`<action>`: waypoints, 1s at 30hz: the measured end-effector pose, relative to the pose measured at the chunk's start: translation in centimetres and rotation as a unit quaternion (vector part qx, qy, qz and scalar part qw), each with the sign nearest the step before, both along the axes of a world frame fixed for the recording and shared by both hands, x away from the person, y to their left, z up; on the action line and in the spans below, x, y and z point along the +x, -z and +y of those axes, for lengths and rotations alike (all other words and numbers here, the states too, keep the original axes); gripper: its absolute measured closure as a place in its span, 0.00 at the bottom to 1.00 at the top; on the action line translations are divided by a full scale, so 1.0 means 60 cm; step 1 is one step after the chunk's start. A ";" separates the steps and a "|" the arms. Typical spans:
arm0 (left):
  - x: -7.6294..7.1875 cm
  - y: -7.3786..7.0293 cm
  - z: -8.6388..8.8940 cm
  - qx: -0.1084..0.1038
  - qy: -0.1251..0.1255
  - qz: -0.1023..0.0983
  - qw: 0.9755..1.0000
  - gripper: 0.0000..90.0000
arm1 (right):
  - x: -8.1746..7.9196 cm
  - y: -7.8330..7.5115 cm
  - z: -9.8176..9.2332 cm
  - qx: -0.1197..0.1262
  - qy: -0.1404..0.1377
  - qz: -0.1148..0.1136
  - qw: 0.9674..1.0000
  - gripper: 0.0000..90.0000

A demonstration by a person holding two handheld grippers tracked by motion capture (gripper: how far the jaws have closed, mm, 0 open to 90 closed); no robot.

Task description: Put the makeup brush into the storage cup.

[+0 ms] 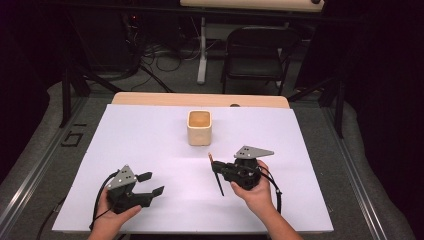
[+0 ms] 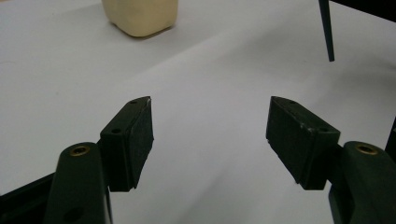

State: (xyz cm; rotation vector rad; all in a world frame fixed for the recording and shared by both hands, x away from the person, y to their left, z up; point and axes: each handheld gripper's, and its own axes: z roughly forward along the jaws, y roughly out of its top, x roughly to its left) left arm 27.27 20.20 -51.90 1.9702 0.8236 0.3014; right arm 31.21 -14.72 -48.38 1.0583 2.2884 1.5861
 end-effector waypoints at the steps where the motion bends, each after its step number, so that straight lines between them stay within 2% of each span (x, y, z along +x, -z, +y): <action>1: 0.001 -0.001 -0.005 0.000 0.001 -0.002 1.000 0.37 | 0.001 0.000 0.001 0.001 -0.001 0.001 1.000 0.93; 5: 0.007 -0.008 -0.022 0.005 0.003 -0.001 1.000 0.37 | -0.001 0.000 0.004 -0.002 -0.001 -0.006 1.000 0.93; 9: 0.017 -0.016 -0.041 -0.013 0.008 0.001 1.000 0.37 | -0.005 0.000 0.008 0.006 0.003 -0.026 1.000 0.93; 12: 0.026 -0.020 -0.056 -0.021 0.013 0.010 1.000 0.39 | -0.006 0.000 0.011 0.004 0.007 -0.038 0.999 0.93; 16: 0.036 -0.020 -0.079 -0.027 0.024 0.022 0.999 0.39 | -0.009 -0.002 0.014 0.014 0.010 -0.050 0.999 0.93; 20: 0.044 -0.019 -0.102 -0.034 0.034 0.035 0.998 0.39 | -0.011 -0.006 0.016 0.022 0.012 -0.058 0.998 0.93; 24: 0.048 -0.019 -0.121 -0.053 0.041 0.041 0.997 0.40 | -0.013 -0.007 0.019 0.025 0.017 -0.065 0.997 0.93; 30: 0.051 -0.021 -0.141 -0.069 0.054 0.051 0.995 0.47 | -0.012 -0.007 0.022 0.040 0.026 -0.067 0.997 0.93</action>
